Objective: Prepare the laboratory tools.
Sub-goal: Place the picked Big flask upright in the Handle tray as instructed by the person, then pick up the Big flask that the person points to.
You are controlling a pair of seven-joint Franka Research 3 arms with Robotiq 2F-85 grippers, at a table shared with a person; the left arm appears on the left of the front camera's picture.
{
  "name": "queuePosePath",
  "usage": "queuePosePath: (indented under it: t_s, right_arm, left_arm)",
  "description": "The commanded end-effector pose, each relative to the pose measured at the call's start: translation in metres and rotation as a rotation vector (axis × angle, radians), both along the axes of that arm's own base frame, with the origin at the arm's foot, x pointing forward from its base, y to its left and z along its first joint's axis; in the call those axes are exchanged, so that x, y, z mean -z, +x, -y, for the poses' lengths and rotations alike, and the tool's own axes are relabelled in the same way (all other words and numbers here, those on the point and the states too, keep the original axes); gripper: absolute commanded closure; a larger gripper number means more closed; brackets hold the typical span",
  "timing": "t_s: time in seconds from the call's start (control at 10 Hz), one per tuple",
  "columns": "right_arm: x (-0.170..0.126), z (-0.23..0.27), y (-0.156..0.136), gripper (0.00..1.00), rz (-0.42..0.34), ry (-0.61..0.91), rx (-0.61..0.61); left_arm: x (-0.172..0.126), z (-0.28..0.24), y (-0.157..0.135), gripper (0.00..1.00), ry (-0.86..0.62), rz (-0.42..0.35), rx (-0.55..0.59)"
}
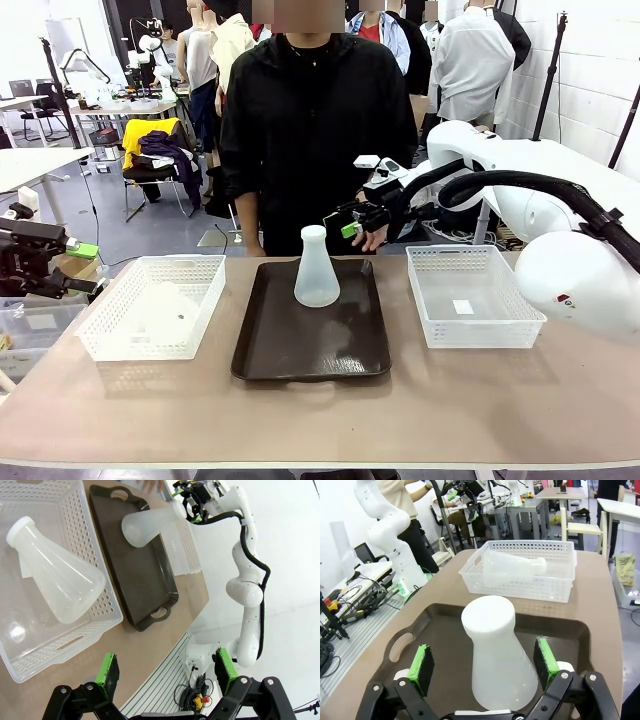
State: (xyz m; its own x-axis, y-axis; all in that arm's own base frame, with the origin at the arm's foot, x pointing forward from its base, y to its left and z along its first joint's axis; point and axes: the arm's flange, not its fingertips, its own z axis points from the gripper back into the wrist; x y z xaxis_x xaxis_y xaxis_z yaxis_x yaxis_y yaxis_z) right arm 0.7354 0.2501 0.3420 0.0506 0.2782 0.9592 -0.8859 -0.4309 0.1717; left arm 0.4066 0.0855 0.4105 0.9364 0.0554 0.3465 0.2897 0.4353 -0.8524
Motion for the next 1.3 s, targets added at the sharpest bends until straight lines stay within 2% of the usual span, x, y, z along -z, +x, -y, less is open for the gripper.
queuePosePath:
  t_s: [0.0, 1.2]
  right_arm:
    - [-0.0002, -0.0007, -0.0002, 0.00, 0.006, 0.003, -0.002]
    - [-0.0002, -0.0007, -0.0002, 0.00, 0.006, 0.003, -0.002]
  left_arm:
    - [-0.0016, -0.0011, -0.0003, 0.00, -0.004, 0.005, -0.002]
    - [-0.0016, -0.0011, -0.0003, 0.00, -0.004, 0.005, -0.002]
